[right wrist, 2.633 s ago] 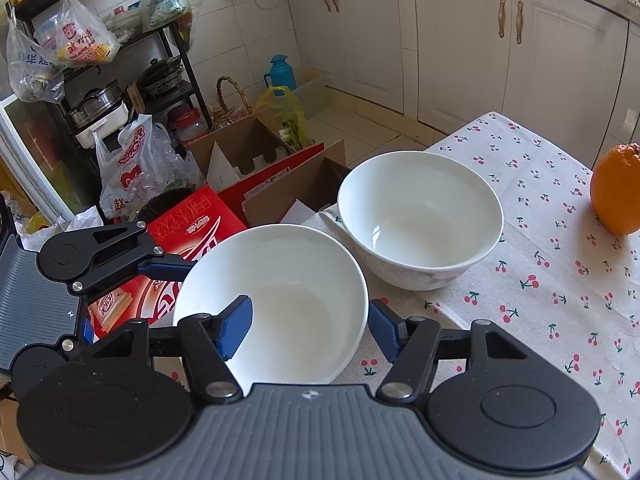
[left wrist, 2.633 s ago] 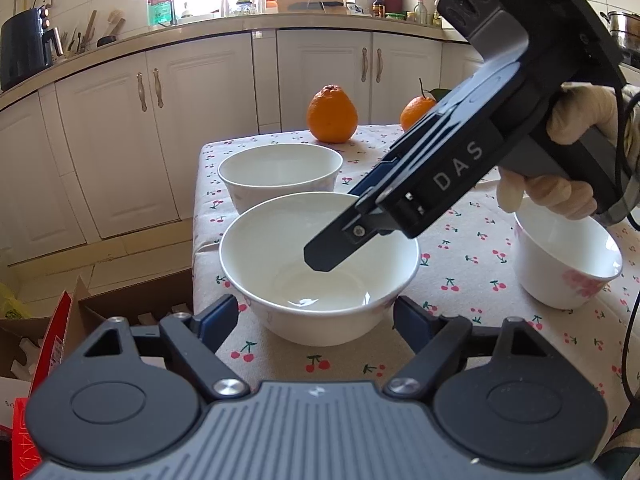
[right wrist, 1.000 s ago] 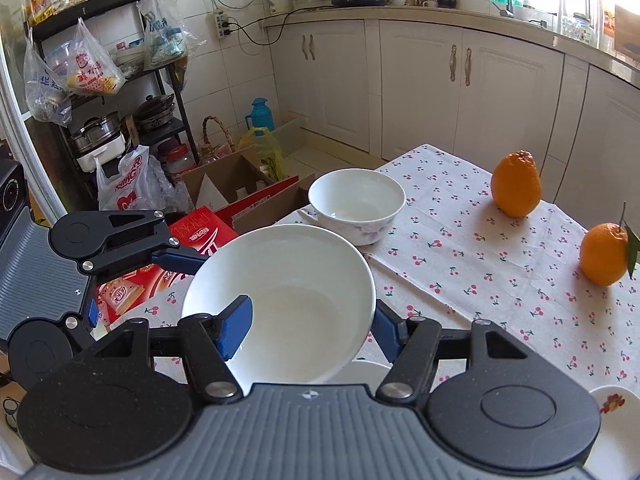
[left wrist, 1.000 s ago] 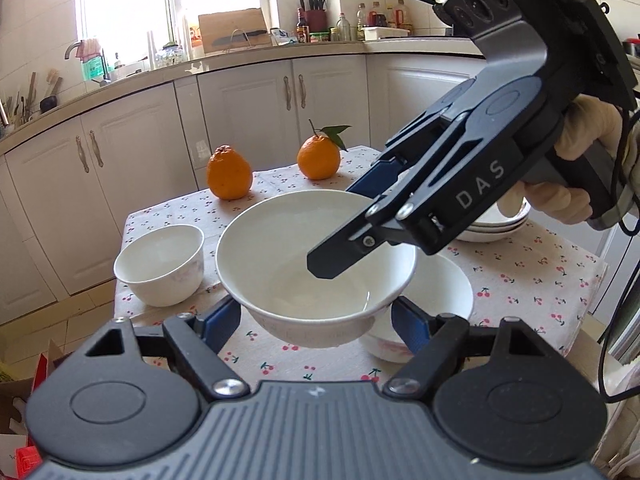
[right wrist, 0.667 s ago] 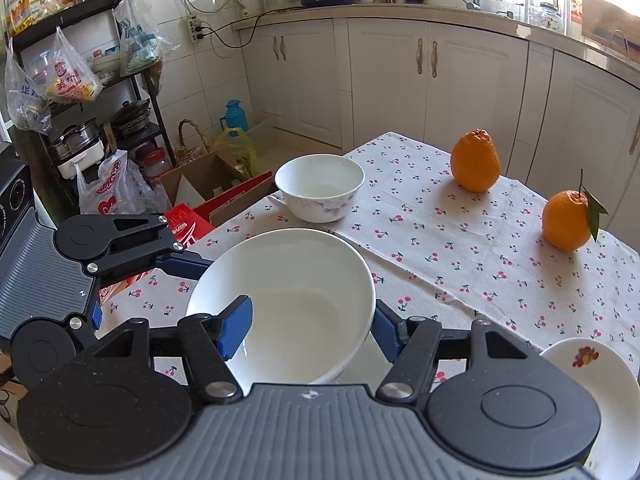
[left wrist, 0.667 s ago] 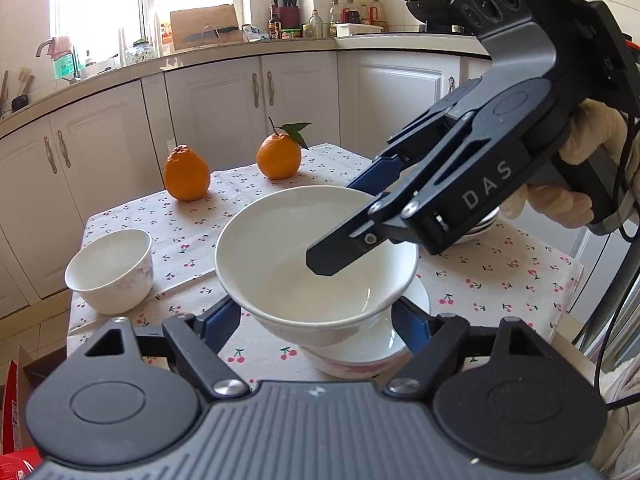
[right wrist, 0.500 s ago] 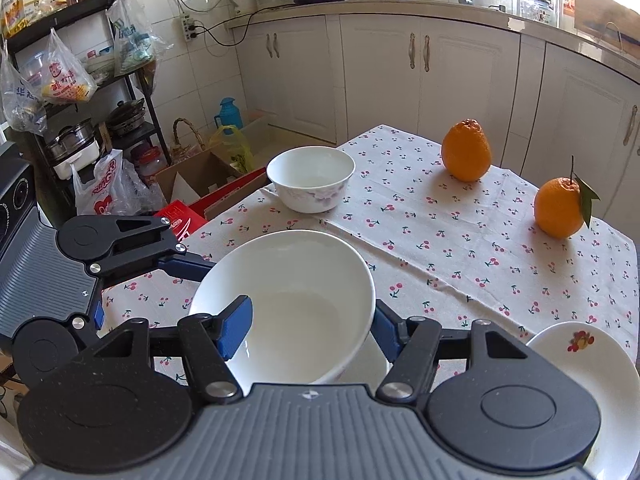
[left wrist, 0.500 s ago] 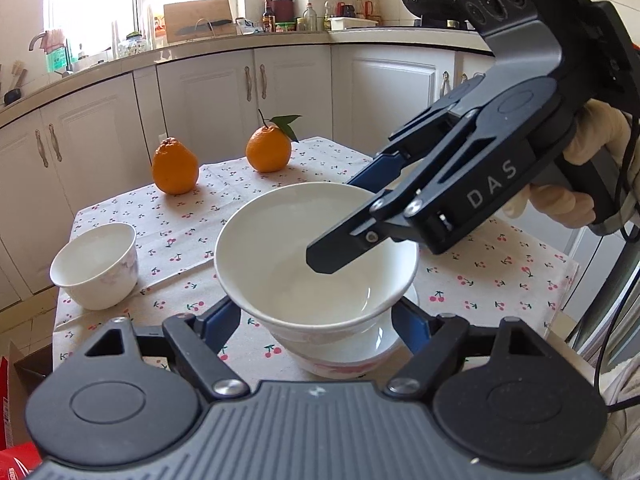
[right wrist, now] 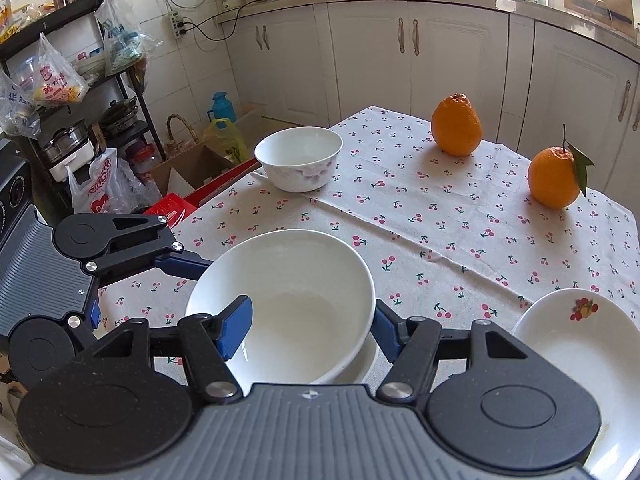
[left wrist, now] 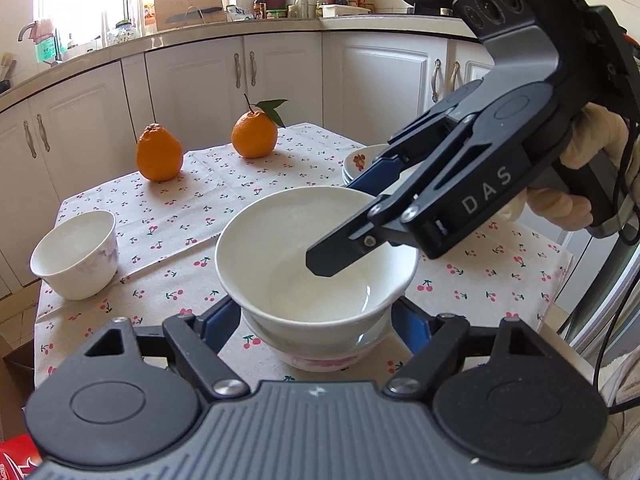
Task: Organize plates and bowls
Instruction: 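Lower the held bowl into the placed bowl and open the right gripper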
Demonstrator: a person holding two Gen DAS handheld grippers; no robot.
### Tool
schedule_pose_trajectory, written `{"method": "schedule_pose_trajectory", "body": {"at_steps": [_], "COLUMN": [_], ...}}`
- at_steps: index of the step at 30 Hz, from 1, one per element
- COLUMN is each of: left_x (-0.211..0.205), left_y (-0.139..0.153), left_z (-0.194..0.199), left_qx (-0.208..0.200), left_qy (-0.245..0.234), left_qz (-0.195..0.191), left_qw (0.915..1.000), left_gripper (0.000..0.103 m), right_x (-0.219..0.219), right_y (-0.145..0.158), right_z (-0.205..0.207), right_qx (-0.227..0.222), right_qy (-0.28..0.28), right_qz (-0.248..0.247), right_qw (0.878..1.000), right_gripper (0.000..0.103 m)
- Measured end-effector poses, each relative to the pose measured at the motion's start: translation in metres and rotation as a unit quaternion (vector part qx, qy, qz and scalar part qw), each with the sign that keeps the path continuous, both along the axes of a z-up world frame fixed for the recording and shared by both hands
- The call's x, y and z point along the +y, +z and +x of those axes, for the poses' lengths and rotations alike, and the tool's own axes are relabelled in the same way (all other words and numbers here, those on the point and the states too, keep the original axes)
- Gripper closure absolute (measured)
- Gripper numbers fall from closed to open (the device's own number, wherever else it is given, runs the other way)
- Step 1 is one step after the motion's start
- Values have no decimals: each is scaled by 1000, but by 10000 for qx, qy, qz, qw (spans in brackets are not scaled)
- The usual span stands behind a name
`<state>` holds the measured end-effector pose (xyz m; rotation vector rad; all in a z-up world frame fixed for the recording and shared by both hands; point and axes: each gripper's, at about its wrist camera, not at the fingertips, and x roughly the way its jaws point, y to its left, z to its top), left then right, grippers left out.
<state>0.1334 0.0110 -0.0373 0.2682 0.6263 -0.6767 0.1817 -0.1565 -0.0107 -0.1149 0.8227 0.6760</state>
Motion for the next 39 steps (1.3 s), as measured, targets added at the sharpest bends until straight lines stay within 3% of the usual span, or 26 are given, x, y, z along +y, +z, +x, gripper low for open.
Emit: {"method": "schedule_pose_trajectory", "body": {"at_steps": [18, 20, 23, 28, 39], "left_x": [-2, -1, 0, 2, 33], "left_y": [-5, -6, -4, 0, 12], "left_z": [3, 4, 2, -3, -14], "left_qx": [83, 114, 13, -38, -264], "left_qy": [-53, -37, -21, -105, 168], "left_qz": [5, -13, -23, -8, -6], "left_qw": [10000, 9999, 10000, 9999, 9995], "left_gripper": [19, 16, 8, 6, 6], "right_x": [-2, -2, -2, 1, 13], "right_y": [-10, -12, -11, -9, 3], "right_z": [2, 2, 0, -2, -1], "right_qx": [112, 120, 53, -46, -242], "right_qy": [-66, -70, -27, -29, 49], "right_qz": [-34, -55, -40, -75, -183], "right_qw": [9999, 9999, 10000, 10000, 9995], "right_gripper": [33, 29, 15, 2, 0]}}
